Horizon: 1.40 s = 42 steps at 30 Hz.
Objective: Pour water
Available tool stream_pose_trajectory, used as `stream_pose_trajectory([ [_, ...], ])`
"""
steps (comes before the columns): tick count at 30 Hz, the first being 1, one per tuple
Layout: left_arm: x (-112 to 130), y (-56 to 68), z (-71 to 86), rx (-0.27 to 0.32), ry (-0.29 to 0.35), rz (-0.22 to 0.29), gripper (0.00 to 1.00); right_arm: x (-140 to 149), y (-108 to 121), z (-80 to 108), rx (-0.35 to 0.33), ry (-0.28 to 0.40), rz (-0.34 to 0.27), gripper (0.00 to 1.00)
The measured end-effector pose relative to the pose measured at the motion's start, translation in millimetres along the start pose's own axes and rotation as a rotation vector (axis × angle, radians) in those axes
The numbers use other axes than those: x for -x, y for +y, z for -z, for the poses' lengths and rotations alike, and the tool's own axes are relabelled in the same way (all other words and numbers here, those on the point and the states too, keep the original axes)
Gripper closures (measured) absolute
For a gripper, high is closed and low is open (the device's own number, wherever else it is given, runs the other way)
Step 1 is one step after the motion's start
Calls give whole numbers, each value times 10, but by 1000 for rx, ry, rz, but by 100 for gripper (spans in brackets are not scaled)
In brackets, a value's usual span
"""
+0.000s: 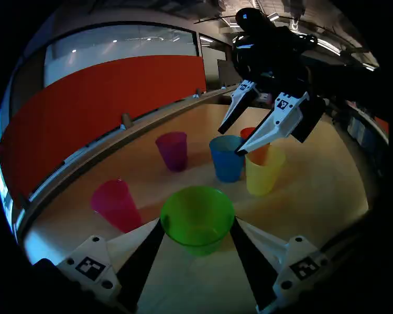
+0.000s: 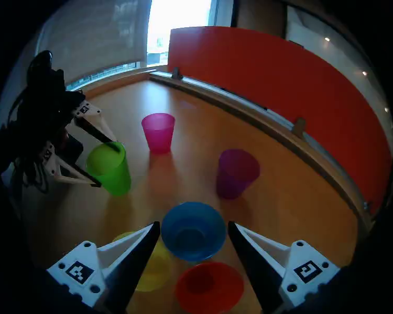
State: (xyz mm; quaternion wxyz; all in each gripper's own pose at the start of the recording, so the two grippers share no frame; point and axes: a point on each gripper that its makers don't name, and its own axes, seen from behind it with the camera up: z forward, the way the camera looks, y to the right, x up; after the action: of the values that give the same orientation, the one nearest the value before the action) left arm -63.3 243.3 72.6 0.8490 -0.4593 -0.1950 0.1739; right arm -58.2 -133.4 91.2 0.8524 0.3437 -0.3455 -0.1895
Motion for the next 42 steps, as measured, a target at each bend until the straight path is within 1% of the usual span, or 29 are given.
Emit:
stream_pose_trajectory([
  [6,-1,-3,39,0,1,1,14,9,-12,-14,-3,-12,-17,0],
  [15,-10,4,63,5,2,3,14,43,-21,-25,-13,-36,-61,0],
  [21,-17,11,63,8,1,2,14,155,-28,-35,-16,-77,-76,0],
  [27,-7,3,53,6,2,2,14,155,-42,-58,-22,-69,-88,0],
  [36,5,14,32,9,2,1,14,175,-37,-54,-20,-70,-88,0],
  [42,-2,17,38,8,4,1,14,201,-35,-72,-20,-76,-96,5],
])
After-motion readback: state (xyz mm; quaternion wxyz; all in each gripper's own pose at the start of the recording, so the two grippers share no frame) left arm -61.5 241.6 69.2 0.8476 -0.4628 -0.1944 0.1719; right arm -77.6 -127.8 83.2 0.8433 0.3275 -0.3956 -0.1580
